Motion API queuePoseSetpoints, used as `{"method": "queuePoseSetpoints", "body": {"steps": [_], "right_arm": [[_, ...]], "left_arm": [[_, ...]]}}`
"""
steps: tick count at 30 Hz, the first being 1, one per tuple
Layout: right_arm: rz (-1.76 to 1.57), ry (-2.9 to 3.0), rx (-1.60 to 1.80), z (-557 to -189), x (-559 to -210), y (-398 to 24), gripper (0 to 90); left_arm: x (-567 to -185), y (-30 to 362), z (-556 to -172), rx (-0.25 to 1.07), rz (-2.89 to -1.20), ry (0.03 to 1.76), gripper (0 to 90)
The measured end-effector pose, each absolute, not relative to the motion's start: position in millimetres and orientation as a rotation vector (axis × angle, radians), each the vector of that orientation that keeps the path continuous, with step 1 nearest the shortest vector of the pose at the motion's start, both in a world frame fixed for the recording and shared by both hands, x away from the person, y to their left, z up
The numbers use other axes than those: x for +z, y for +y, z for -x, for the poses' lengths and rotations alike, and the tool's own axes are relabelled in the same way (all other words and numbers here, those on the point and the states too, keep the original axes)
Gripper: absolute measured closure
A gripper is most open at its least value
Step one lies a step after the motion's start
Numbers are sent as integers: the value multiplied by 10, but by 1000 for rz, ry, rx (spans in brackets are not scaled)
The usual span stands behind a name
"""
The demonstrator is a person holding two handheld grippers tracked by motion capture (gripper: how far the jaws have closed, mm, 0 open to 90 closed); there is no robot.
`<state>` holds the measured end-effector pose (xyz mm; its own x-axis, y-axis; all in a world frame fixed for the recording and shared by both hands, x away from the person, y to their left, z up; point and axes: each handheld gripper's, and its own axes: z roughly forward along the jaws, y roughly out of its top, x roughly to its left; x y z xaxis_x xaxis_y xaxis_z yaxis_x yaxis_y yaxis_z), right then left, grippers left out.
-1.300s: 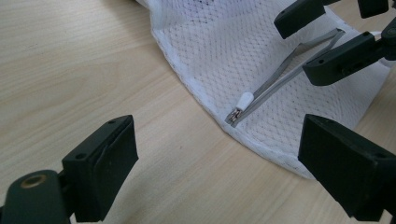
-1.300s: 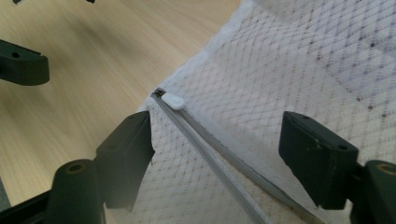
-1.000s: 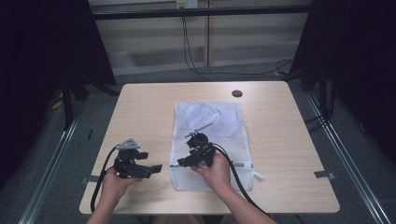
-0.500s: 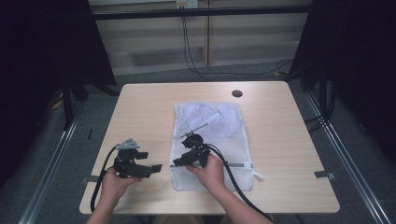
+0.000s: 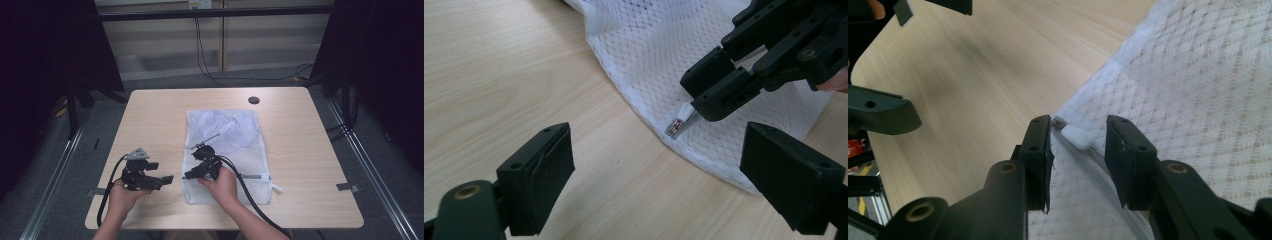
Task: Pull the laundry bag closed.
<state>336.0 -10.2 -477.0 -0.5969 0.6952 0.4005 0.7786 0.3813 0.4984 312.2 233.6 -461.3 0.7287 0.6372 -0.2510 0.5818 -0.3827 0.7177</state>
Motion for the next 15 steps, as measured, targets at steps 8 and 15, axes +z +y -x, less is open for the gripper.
{"method": "queuePoseSetpoints", "body": {"steps": [8,15], "right_arm": [[1359,-2472,-996,-3376,-4814,-54,625],[1349,-2441,-1032,-3387,-4818,-40,660]], "left_arm": [[-4608,2341,-3122,87,-2082,918,137],[-4605,2342,-3120,92,-2082,922,140]]}}
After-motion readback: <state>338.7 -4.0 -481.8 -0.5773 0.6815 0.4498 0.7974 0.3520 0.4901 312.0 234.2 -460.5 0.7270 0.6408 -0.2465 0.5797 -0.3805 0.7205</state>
